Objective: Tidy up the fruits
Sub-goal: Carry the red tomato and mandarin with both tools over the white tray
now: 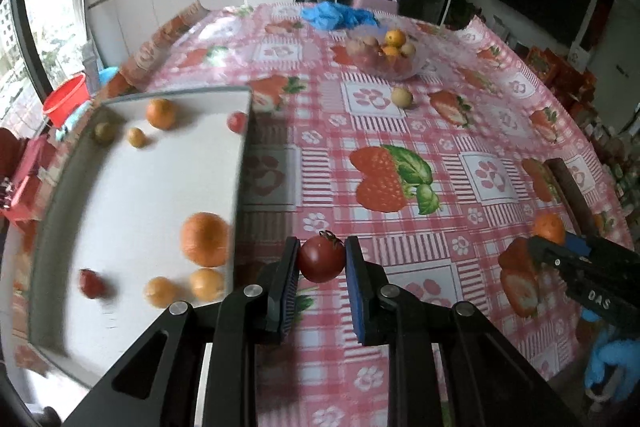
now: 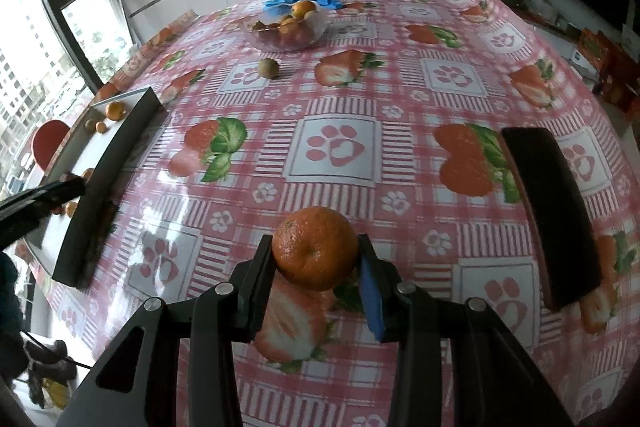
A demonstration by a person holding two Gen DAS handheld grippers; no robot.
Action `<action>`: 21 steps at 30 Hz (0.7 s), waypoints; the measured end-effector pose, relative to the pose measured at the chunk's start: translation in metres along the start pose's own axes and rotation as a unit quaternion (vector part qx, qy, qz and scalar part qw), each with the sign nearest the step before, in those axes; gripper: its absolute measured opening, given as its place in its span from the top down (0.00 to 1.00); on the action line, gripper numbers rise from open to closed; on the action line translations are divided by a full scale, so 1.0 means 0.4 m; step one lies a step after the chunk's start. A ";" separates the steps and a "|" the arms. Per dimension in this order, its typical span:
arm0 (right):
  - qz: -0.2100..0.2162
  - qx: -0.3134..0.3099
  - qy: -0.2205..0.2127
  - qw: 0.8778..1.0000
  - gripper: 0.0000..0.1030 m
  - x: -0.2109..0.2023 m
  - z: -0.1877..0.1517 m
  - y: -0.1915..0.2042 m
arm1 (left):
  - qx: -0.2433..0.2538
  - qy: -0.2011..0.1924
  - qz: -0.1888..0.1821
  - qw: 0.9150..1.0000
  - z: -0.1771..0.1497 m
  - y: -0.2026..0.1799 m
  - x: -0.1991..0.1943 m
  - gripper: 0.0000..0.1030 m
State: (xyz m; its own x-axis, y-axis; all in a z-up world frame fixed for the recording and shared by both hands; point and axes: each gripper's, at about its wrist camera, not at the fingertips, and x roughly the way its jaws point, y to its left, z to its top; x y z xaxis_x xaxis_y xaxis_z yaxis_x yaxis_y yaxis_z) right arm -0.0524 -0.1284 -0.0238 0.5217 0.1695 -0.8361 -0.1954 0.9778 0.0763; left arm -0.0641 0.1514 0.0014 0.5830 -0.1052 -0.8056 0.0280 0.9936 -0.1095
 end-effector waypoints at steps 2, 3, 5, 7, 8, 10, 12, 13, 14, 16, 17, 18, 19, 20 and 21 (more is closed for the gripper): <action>-0.001 0.000 0.000 1.000 0.59 -0.003 -0.001 0.001 | 0.001 -0.007 0.008 1.000 -0.001 0.022 -0.027 0.77; -0.001 -0.001 0.000 1.000 0.59 -0.004 -0.001 0.003 | 0.000 -0.010 0.012 1.000 -0.001 0.034 -0.038 0.77; 0.001 -0.005 -0.001 1.000 0.59 -0.006 0.001 0.012 | -0.005 -0.016 0.019 1.000 -0.001 0.064 -0.058 0.77; 0.004 -0.015 -0.003 1.000 0.59 -0.010 0.009 0.038 | -0.011 -0.022 0.027 0.999 -0.001 0.097 -0.073 0.77; 0.005 -0.022 -0.004 1.000 0.59 -0.013 0.014 0.057 | -0.013 -0.024 0.031 0.999 -0.001 0.108 -0.078 0.77; 0.009 -0.034 -0.005 0.999 0.59 -0.015 0.026 0.094 | -0.021 -0.027 0.040 0.999 -0.003 0.140 -0.085 0.77; 0.015 -0.048 -0.006 0.999 0.59 -0.016 0.039 0.138 | -0.028 -0.029 0.045 0.998 -0.007 0.166 -0.086 0.77; 0.019 -0.056 -0.005 0.998 0.59 -0.014 0.047 0.162 | -0.032 -0.030 0.046 0.998 -0.009 0.179 -0.087 0.77; 0.022 -0.062 -0.005 0.998 0.59 -0.012 0.053 0.183 | -0.037 -0.030 0.047 0.998 -0.014 0.195 -0.088 0.77; 0.029 -0.074 -0.004 0.997 0.59 -0.007 0.065 0.226 | -0.045 -0.028 0.047 0.997 -0.025 0.222 -0.087 0.77; 0.036 -0.080 -0.003 0.996 0.59 -0.003 0.074 0.253 | -0.048 -0.027 0.048 0.997 -0.032 0.237 -0.086 0.77; 0.039 -0.084 -0.002 0.996 0.59 0.001 0.078 0.272 | -0.052 -0.025 0.050 0.997 -0.038 0.250 -0.085 0.77; 0.044 -0.090 -0.001 0.995 0.59 0.006 0.085 0.296 | -0.057 -0.024 0.051 0.997 -0.043 0.264 -0.083 0.77; 0.048 -0.094 0.000 0.994 0.59 0.010 0.088 0.315 | -0.062 -0.022 0.051 0.997 -0.049 0.280 -0.082 0.77; 0.052 -0.100 0.003 0.994 0.59 0.016 0.092 0.338 | -0.066 -0.021 0.052 0.996 -0.055 0.292 -0.081 0.77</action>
State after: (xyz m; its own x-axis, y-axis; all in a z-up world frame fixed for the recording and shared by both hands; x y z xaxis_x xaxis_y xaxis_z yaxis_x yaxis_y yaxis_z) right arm -0.0448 0.0094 0.0013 0.4856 0.2680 -0.8321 -0.4101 0.9105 0.0539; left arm -0.0977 0.2702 0.0020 0.6104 0.0020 -0.7921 -0.1389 0.9848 -0.1046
